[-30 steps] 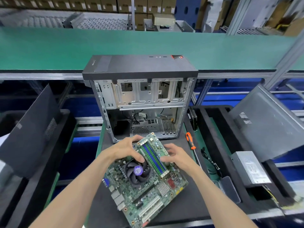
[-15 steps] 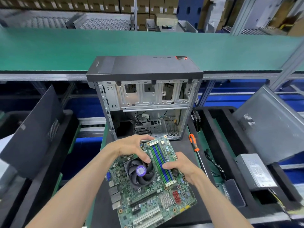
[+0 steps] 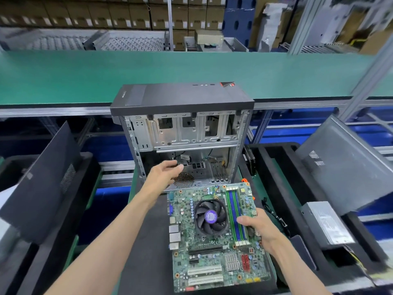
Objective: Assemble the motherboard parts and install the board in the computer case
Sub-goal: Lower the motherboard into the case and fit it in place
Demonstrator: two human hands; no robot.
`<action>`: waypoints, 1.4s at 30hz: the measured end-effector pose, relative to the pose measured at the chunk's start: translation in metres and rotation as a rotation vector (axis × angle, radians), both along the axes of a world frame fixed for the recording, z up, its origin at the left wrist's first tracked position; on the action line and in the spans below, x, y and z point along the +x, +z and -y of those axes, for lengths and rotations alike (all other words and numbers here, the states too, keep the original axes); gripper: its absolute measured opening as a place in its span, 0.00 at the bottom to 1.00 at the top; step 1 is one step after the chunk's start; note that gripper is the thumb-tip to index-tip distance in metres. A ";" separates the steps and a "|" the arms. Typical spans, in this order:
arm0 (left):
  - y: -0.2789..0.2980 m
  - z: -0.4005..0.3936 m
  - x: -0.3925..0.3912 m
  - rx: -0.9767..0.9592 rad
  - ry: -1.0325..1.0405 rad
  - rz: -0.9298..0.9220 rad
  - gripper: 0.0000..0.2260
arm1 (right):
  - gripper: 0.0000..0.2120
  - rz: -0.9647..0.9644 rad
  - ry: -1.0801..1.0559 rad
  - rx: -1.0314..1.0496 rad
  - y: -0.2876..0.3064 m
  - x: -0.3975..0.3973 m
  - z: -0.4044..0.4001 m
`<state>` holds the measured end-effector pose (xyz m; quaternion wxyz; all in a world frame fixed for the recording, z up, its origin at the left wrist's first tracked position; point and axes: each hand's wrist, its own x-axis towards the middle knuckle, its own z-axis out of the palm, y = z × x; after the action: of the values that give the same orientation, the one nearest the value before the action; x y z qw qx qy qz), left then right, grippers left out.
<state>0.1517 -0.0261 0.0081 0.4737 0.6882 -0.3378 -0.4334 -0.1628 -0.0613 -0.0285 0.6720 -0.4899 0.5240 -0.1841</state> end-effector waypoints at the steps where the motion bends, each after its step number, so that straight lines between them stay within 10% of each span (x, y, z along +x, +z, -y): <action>1: 0.000 0.005 -0.003 -0.018 0.076 -0.131 0.26 | 0.59 -0.008 -0.015 0.001 0.002 -0.003 0.000; 6: 0.008 0.030 -0.015 -0.200 0.247 -0.763 0.44 | 0.59 0.021 -0.067 -0.023 0.007 -0.014 -0.002; 12: 0.013 0.064 -0.020 -0.470 0.341 -1.167 0.44 | 0.62 0.037 -0.092 0.007 0.007 -0.027 0.005; 16: 0.017 0.086 -0.022 -0.628 0.317 -1.299 0.15 | 0.65 0.031 -0.122 -0.002 0.008 -0.035 0.011; 28: 0.010 0.096 -0.021 -0.646 0.449 -1.310 0.04 | 0.53 0.034 -0.151 -0.019 0.007 -0.032 0.025; 35: 0.035 0.089 -0.027 -0.625 0.523 -1.246 0.18 | 0.49 0.023 -0.107 -0.021 0.015 -0.042 0.025; 42: 0.056 0.077 -0.027 -0.606 0.527 -1.204 0.05 | 0.41 0.019 -0.045 -0.105 0.028 -0.050 0.026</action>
<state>0.1242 -0.1026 0.0641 0.8364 0.2272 0.0538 -0.4959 -0.2125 -0.0872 -0.0006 0.6460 -0.5108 0.5181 -0.2309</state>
